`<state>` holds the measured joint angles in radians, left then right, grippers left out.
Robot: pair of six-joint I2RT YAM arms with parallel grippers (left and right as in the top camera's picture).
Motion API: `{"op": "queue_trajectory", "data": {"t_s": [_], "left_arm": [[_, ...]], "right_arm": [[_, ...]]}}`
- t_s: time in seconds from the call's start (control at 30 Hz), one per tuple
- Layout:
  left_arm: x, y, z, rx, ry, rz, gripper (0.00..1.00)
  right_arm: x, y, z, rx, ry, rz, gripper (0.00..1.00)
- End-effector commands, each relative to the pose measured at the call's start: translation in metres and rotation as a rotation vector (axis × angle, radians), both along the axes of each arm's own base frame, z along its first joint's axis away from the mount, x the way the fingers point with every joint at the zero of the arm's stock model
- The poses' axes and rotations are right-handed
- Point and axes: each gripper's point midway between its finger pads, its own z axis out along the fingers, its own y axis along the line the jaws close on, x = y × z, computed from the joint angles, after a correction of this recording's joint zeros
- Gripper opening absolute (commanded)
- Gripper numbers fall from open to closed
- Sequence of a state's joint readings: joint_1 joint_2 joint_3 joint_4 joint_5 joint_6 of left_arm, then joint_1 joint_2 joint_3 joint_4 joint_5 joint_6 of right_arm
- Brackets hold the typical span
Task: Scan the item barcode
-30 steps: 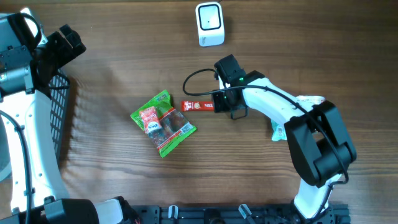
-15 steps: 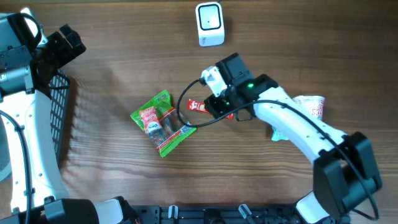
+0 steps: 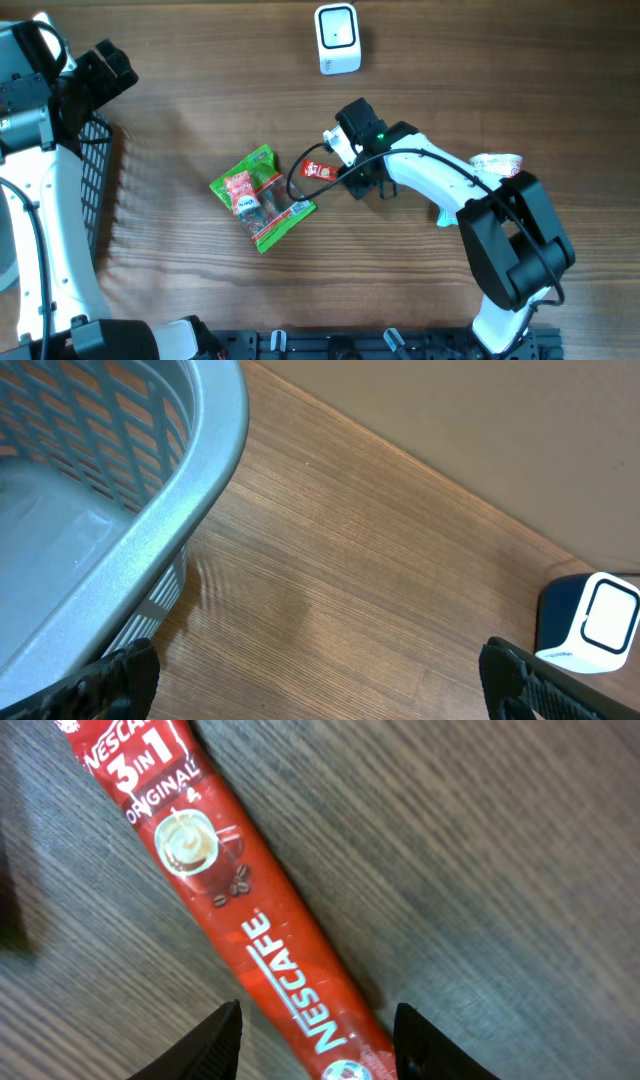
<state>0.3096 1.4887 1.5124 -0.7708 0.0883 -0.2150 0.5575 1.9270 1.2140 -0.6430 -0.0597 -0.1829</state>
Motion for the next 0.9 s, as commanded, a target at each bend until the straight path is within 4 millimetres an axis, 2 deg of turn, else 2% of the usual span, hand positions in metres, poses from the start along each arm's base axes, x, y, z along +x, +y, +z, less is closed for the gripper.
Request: {"op": "queue_trajectory", "data": {"t_s": [0.0,0.13,0.2,0.3,0.4,0.43,0.47,0.5,0.63,0.73,0.87], "left_arm": [[0.001,0.0,0.007,-0.001,-0.02,-0.002,1.0],[0.001,0.0,0.007,-0.001,-0.02,-0.002,1.0],[0.001,0.0,0.007,-0.001,-0.02,-0.002,1.0],[0.001,0.0,0.007,-0.001,-0.02,-0.002,1.0],[0.001,0.0,0.007,-0.001,-0.019,-0.002,1.0],[0.001,0.0,0.007,-0.001,-0.02,-0.002,1.0],[0.001,0.0,0.007,-0.001,-0.02,-0.002,1.0],[0.001,0.0,0.007,-0.001,-0.02,-0.002,1.0],[0.001,0.0,0.007,-0.001,-0.02,-0.002,1.0],[0.001,0.0,0.007,-0.001,-0.02,-0.002,1.0],[0.001,0.0,0.007,-0.001,-0.02,-0.002,1.0]], "right_arm": [[-0.014,0.008,-0.004,0.063,0.095,-0.061,0.49],[-0.053,0.026,0.004,0.189,0.298,-0.048,0.45],[-0.049,0.02,0.008,0.155,0.283,-0.076,0.42],[-0.035,0.018,0.031,0.149,0.195,-0.154,0.36],[-0.032,0.018,0.044,0.097,0.11,-0.224,0.36],[-0.034,0.019,0.043,0.037,0.062,-0.275,0.36],[-0.034,0.02,0.042,-0.005,0.013,-0.307,0.3],[-0.034,0.022,0.043,-0.022,-0.017,-0.331,0.29],[-0.035,0.031,0.038,-0.054,-0.118,-0.344,0.29],[-0.03,0.03,0.022,-0.051,-0.171,-0.349,0.29],[-0.035,0.025,0.005,-0.063,-0.17,-0.337,0.3]]}}
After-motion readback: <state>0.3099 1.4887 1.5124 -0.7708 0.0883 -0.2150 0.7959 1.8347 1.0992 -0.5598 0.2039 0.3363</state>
